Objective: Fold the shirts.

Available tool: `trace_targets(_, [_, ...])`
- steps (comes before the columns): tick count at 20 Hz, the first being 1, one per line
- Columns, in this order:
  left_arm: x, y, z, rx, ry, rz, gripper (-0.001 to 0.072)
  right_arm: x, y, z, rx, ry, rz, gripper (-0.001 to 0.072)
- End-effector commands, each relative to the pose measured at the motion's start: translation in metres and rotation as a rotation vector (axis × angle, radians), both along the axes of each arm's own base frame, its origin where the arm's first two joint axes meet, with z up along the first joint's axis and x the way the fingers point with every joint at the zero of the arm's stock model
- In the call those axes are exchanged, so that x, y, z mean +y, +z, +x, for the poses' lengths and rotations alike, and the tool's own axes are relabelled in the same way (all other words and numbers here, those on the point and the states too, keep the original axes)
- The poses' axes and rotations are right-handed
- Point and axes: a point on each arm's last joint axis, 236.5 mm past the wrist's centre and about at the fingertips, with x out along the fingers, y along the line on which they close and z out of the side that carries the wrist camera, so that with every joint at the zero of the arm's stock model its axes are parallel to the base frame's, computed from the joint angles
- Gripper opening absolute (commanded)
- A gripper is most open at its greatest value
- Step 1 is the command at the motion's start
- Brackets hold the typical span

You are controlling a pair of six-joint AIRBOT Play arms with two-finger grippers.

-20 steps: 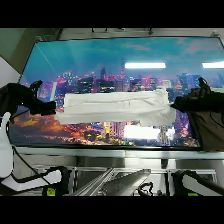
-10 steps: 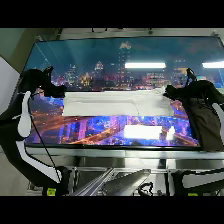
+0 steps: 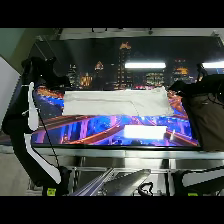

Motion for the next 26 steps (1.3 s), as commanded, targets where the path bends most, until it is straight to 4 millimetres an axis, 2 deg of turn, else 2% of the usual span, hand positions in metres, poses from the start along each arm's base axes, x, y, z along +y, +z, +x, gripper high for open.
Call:
trace_targets(1, [-0.002,0.034,-0.012,0.018,-0.012,-0.002,0.0667,-0.006,-0.015,-0.016,0.071,0.031,0.104,0.0713])
trace_targets(6, [-0.005,0.072,-0.023,-0.077,0.02,0.0,0.0666,0.031,-0.046,-0.031,0.143,0.139,0.248,0.0713])
trace_targets(9, [-0.032,0.108,-0.023,-0.155,0.007,-0.108,0.0666,0.051,-0.06,-0.039,0.184,0.192,0.271,0.0707])
trace_targets(11, [-0.056,0.13,-0.019,-0.213,-0.01,-0.195,0.0665,0.062,-0.058,-0.037,0.175,0.219,0.27,0.0691])
trace_targets(12, [-0.068,0.137,-0.017,-0.233,-0.023,-0.221,0.0612,0.065,-0.056,-0.035,0.168,0.23,0.266,0.0631])
trace_targets(13, [-0.079,0.139,-0.018,-0.239,-0.043,-0.226,0.0441,0.067,-0.052,-0.031,0.157,0.239,0.261,0.0431])
trace_targets(14, [-0.091,0.139,-0.018,-0.24,-0.066,-0.229,0.0254,0.068,-0.047,-0.027,0.142,0.247,0.257,0.0124])
trace_targets(15, [-0.105,0.138,-0.018,-0.241,-0.091,-0.233,0.008,0.068,-0.04,-0.024,0.136,0.253,0.259,0.0019])
trace_targets(16, [-0.122,0.137,-0.017,-0.25,-0.119,-0.237,0.0015,0.069,-0.031,-0.02,0.123,0.266,0.259,0.0018])
trace_targets(17, [-0.139,0.135,-0.015,-0.26,-0.145,-0.242,0.0015,0.069,-0.017,-0.015,0.105,0.273,0.257,0.0018])
trace_targets(19, [-0.181,0.123,-0.017,-0.254,-0.216,-0.251,0.0014,0.066,0.02,-0.002,0.037,0.27,0.228,0.0018])
trace_targets(21, [-0.235,0.093,-0.022,-0.223,-0.299,-0.259,0.0014,0.062,0.059,0.005,-0.018,0.255,0.181,0.0018])
trace_targets(23, [-0.298,0.047,-0.032,-0.183,-0.382,-0.269,0.0014,0.062,0.093,-0.003,-0.036,0.279,0.157,0.0018])
trace_targets(26, [-0.388,-0.028,-0.062,-0.146,-0.494,-0.274,0.0014,0.072,0.137,-0.031,-0.027,0.351,0.168,0.0018])
